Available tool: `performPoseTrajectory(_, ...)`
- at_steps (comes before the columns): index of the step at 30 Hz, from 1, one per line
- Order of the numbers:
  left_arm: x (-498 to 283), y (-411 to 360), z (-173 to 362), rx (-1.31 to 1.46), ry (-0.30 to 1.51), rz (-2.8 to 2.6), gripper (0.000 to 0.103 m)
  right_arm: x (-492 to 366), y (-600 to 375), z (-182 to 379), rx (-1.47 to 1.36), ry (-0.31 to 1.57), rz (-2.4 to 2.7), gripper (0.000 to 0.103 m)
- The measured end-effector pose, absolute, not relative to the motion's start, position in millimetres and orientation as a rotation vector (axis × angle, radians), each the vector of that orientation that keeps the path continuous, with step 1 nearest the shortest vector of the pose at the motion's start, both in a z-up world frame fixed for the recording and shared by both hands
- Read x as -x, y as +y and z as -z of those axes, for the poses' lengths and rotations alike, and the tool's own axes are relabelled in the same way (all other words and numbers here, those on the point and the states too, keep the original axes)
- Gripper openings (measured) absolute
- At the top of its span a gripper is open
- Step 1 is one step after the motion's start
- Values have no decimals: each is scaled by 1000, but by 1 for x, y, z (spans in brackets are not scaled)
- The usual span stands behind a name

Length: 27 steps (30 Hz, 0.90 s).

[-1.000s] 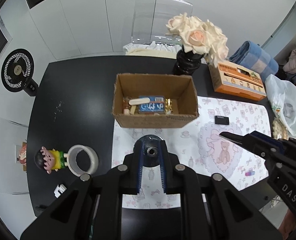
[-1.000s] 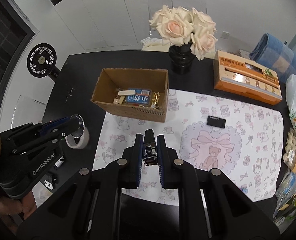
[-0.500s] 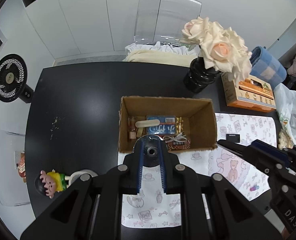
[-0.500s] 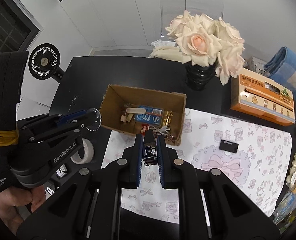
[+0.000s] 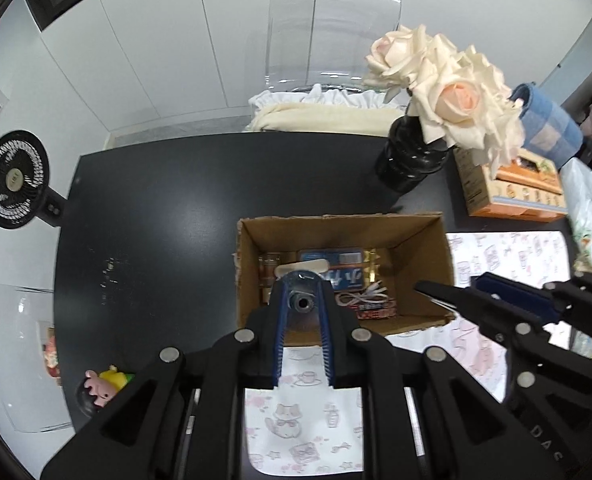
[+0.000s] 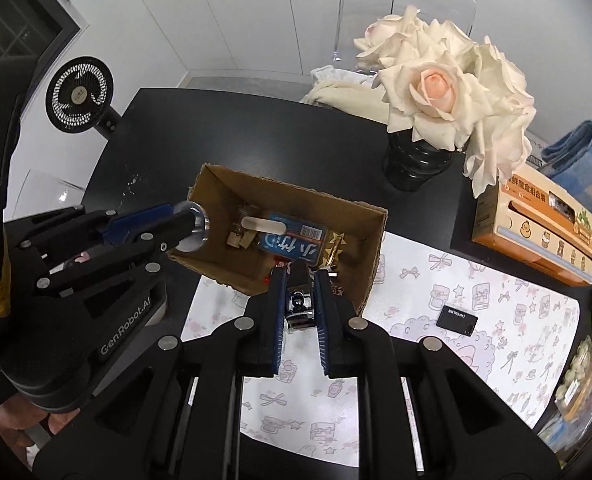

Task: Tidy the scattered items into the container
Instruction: 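Open both grippers to drop the clipper and nut into the box, then move both grippers back over the mat toward the black card reader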

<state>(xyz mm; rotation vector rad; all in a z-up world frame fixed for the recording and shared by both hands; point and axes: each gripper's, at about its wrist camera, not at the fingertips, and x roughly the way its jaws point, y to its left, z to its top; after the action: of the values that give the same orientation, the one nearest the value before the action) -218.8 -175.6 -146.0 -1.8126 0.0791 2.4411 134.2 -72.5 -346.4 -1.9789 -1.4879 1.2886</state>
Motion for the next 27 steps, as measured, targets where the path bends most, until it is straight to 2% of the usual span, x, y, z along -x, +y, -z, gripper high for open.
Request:
performPoseTrajectory(1, 218, -177, 145, 1806, 76, -2451, 46, -134, -73, 345, 1963, -1502, -1290, 25)
performPoseTrajectory(2, 218, -179, 144, 1799, 73, -2464, 56, -134, -74, 344, 1947, -1516, -1292, 40)
performPoseTrajectory(3, 217, -181, 143, 1790, 69, -2477, 60, -133, -74, 342, 1930, -1530, -1294, 52)
performPoseTrajectory(5, 217, -186, 142, 1780, 49, -2493, 76, -131, -76, 334, 1889, -1547, -1316, 69)
performPoseTrajectory(6, 217, -189, 141, 1779, 38, -2495, 79, -131, -76, 331, 1888, -1536, -1331, 80)
performPoseTrajectory(11, 214, -193, 136, 1760, 10, -2491, 83, -136, -75, 316, 1862, -1545, -1334, 102)
performPoseTrajectory(14, 208, -191, 131, 1747, 13, -2494, 86, -141, -72, 307, 1844, -1555, -1324, 103)
performPoseTrajectory(27, 168, -152, 144, 1758, -19, -2424, 86, -155, -37, 237, 1806, -1445, -1334, 103)
